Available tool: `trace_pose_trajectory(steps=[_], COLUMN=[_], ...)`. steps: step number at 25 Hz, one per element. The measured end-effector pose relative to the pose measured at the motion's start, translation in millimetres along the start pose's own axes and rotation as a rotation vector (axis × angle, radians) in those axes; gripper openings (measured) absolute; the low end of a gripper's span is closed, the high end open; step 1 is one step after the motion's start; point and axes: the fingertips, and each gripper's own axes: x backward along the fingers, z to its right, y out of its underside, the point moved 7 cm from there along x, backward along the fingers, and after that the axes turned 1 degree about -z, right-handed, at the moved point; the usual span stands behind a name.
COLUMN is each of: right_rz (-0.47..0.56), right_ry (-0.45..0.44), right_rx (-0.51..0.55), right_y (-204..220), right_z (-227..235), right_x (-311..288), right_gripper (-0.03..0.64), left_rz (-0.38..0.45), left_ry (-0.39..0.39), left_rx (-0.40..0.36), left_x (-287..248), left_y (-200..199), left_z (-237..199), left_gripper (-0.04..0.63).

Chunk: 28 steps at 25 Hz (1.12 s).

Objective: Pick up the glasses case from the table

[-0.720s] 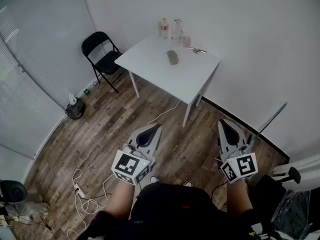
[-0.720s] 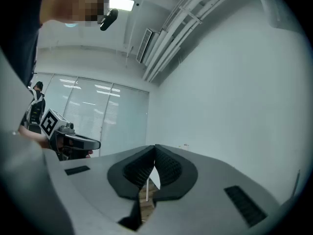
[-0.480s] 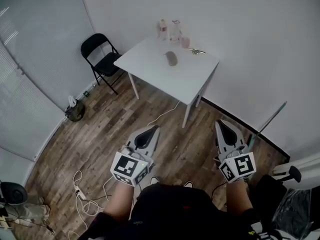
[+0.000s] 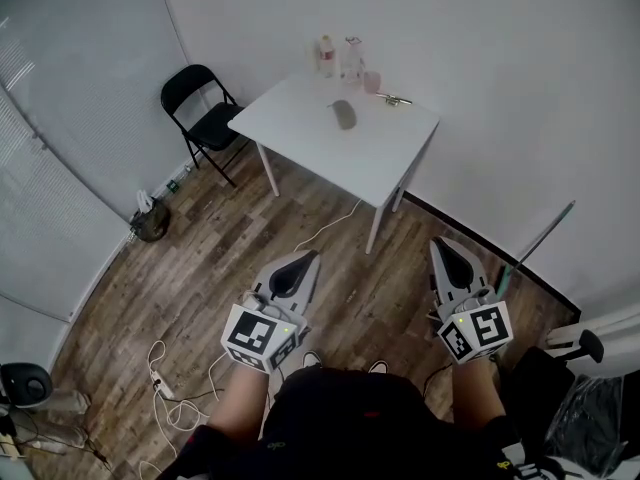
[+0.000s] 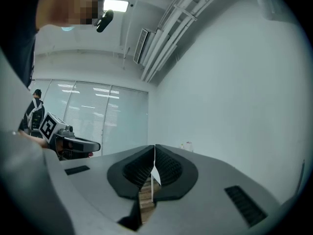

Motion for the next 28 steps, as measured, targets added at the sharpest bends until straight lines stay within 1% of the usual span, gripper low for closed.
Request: trace_pose_trajectory(steps=[5, 8, 10, 16, 18, 20, 24, 28], right_rz=[-0.021, -0.036, -0.049, -0.067, -0.081, -0.1, -0.13, -0.154], right_ry=[0.007, 0.014, 0.015, 0.021, 0.023, 0.017, 0.017, 0.034], right_rx=[-0.01, -0.011, -0.006, 0.004, 0.008, 0.017, 0.025, 0.004], right_y=[7.4, 11.2, 13.8, 23.7, 27.5, 31.2, 40.1, 51.0], right_z=[-9.1, -19.0, -27.6, -56.9, -66.6, -74.0, -70.9, -46.9], right_x=[-6.7, -20.0, -31.4, -67.3, -81.5, -93.2, -113.7, -136.1], right_gripper=[0.021, 0.021, 0.021, 0.022, 0.021, 0.021, 0.021, 0.023], left_rz=[-0.004, -0.013, -0.015, -0.023, -0.041, -0.05, -0.043, -0.059], left_ry=[-0.001, -0.003, 0.001, 0.01, -0.003, -0.024, -0.02, -0.011], left_rx=[0.006, -0.013, -0.034, -0.041, -0.056, -0.049, -0.01, 0.0], left_x=[7.5, 12.8, 16.6, 34.5, 38.2, 39.3, 29.8, 3.9], left_y=[5.0, 7.7, 8.5, 15.5, 19.5, 23.7, 30.1, 30.2], left_z=[-12.7, -27.5, -39.6, -84.4, -101.6, -116.9, -139.5, -152.9], left_gripper=[0.02, 0.02, 0.02, 0.02, 0.02, 0.02, 0.02, 0.02])
